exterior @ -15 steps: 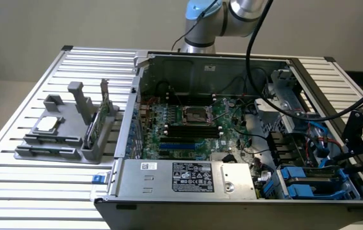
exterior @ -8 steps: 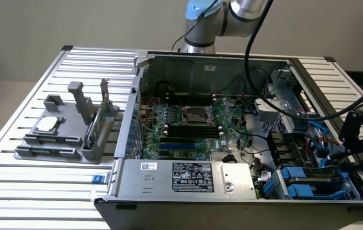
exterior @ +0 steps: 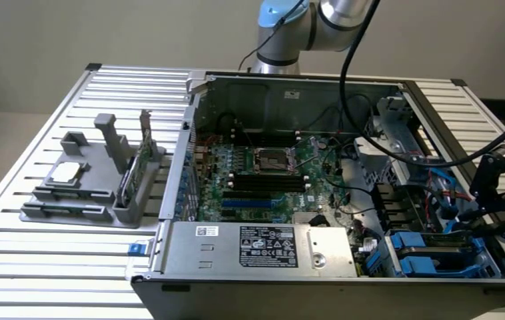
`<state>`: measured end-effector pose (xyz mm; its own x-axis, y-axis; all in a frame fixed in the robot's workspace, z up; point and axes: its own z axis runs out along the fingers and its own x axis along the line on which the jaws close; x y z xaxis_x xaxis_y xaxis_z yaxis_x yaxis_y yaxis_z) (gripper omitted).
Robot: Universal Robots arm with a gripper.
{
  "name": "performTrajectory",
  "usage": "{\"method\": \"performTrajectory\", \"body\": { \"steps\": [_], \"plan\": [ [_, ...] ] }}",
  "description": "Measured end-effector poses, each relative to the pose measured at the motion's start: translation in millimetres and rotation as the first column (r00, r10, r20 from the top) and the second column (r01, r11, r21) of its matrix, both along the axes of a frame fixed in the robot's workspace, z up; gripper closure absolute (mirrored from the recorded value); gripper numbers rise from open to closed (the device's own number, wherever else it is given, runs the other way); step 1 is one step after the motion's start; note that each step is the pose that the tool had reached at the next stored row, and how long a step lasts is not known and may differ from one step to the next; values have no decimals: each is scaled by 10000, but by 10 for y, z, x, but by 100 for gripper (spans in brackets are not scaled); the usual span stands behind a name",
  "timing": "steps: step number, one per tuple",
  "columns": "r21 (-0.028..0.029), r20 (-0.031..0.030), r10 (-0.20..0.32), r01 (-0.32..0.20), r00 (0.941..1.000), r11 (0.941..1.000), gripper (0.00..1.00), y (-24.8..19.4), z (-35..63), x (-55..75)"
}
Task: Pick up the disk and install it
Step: 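Insert the first disk wire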
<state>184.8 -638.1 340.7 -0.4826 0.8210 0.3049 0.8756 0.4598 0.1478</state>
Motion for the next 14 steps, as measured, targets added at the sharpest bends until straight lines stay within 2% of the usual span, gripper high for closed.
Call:
{"method": "performTrajectory", "body": {
  "steps": [9,14],
  "plan": [
    [15,208,-189,189,9996,9998,71,12,-34,3],
    [18,223,-341,341,9992,9994,71,12,-42,2]
  ]
}}
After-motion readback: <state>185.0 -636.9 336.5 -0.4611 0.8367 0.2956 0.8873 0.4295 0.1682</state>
